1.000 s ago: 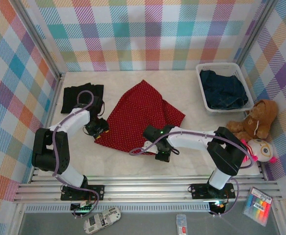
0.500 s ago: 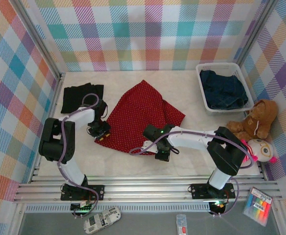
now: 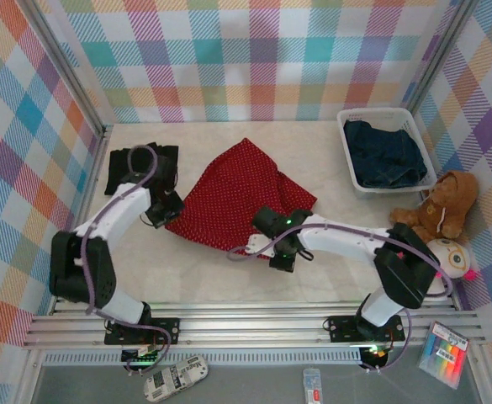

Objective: Fold and stack the skirts

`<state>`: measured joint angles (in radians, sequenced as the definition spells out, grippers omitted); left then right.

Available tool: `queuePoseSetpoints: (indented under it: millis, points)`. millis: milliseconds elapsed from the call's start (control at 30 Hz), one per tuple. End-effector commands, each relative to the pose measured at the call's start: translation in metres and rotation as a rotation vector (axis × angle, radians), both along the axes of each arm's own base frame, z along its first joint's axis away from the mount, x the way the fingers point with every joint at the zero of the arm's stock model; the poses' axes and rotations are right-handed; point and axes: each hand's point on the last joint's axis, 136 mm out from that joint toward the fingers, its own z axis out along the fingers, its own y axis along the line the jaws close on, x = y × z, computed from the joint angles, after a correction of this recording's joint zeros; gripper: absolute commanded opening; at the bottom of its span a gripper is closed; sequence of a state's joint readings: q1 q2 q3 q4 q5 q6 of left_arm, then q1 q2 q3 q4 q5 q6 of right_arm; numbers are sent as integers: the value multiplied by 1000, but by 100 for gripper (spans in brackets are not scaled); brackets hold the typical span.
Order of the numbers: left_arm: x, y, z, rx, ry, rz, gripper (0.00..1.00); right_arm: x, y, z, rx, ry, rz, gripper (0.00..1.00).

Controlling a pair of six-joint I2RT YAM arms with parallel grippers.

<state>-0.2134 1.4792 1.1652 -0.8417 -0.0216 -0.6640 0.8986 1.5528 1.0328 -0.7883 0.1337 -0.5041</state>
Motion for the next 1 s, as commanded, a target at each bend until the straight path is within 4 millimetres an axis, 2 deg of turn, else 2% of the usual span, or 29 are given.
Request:
queuePoseSetpoints:
  millis: [0, 67, 100, 133, 200, 233, 267, 300, 333, 400, 433, 467, 567, 633, 767, 867, 967]
  points:
    - [5, 13, 58, 40, -135, 16, 0, 15, 5, 41, 119, -53, 3, 0]
    - [9, 17, 86, 37, -210, 31, 0, 15, -5, 49, 62, -71, 72, 0]
    - [11, 18, 100, 28, -250, 37, 0, 27, -14, 54, 13, -114, 62, 0]
    - [14, 17, 116, 11, -300, 37, 0, 44, -21, 70, 0, -172, 20, 0]
    - [20, 11, 155, -35, -408, 20, 0, 60, -11, 120, 169, -220, -37, 0]
    - [21, 7, 172, -56, -456, 2, 0, 64, 1, 150, 301, -265, -31, 0]
    - [23, 5, 188, -67, -500, -11, 0, 65, 12, 170, 394, -314, -1, 0]
    - [25, 3, 195, -68, -519, -28, 0, 62, 18, 175, 430, -319, 37, 0]
    - [28, 3, 198, -52, -517, -51, 0, 60, 17, 171, 400, -295, 66, 0]
    - [26, 18, 205, 46, -485, -45, 0, 80, -6, 162, 221, -327, 26, 0]
    - [23, 25, 218, 82, -509, -32, 0, 94, -18, 171, 188, -358, -33, 0]
    - [19, 30, 238, 96, -576, -20, 0, 98, -20, 189, 241, -362, -70, 0]
    - [9, 37, 302, 105, -822, -4, 0, 90, -4, 258, 564, -391, -54, 0]
    - [6, 40, 333, 127, -903, -10, 0, 80, 3, 285, 644, -404, 5, 0]
    - [8, 32, 388, 116, -1060, -62, 0, 69, 2, 314, 622, -388, 70, 0]
    - [-1, 35, 426, 143, -1161, -69, 0, 60, -3, 335, 624, -412, 99, 0]
    - [-13, 35, 446, 162, -1198, -92, 0, 45, -5, 358, 685, -437, 136, 0]
